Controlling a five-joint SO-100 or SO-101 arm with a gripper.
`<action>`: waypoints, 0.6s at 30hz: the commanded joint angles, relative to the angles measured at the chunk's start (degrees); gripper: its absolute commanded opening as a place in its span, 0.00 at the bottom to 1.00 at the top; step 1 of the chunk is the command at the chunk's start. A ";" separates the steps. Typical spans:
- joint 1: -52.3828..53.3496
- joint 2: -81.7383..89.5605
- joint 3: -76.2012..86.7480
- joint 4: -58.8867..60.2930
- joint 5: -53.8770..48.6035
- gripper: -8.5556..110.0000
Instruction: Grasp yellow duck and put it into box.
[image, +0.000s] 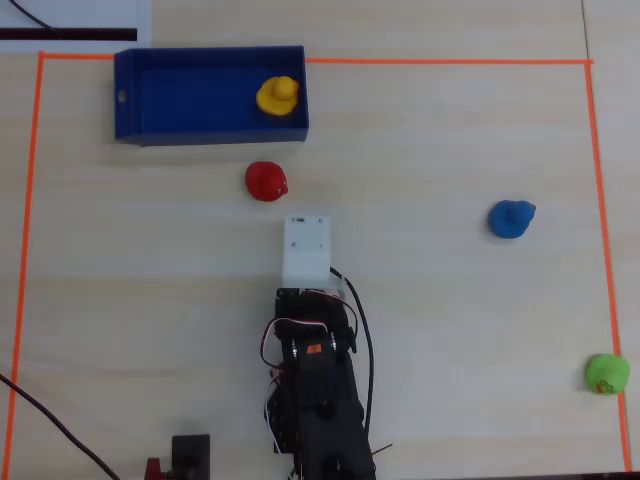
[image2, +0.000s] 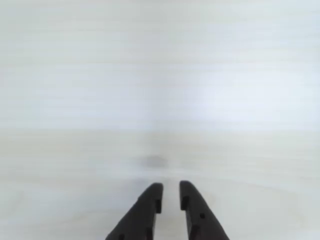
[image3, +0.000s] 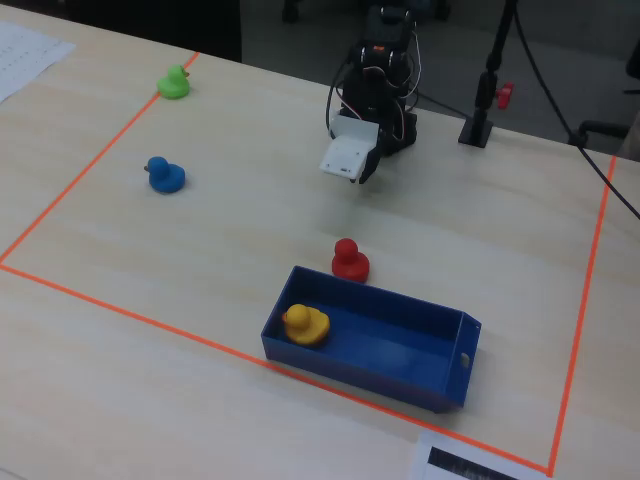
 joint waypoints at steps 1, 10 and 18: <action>0.44 2.55 0.09 1.41 -0.62 0.07; -0.18 6.68 1.85 4.66 0.00 0.07; 1.49 6.68 4.04 3.78 -0.88 0.07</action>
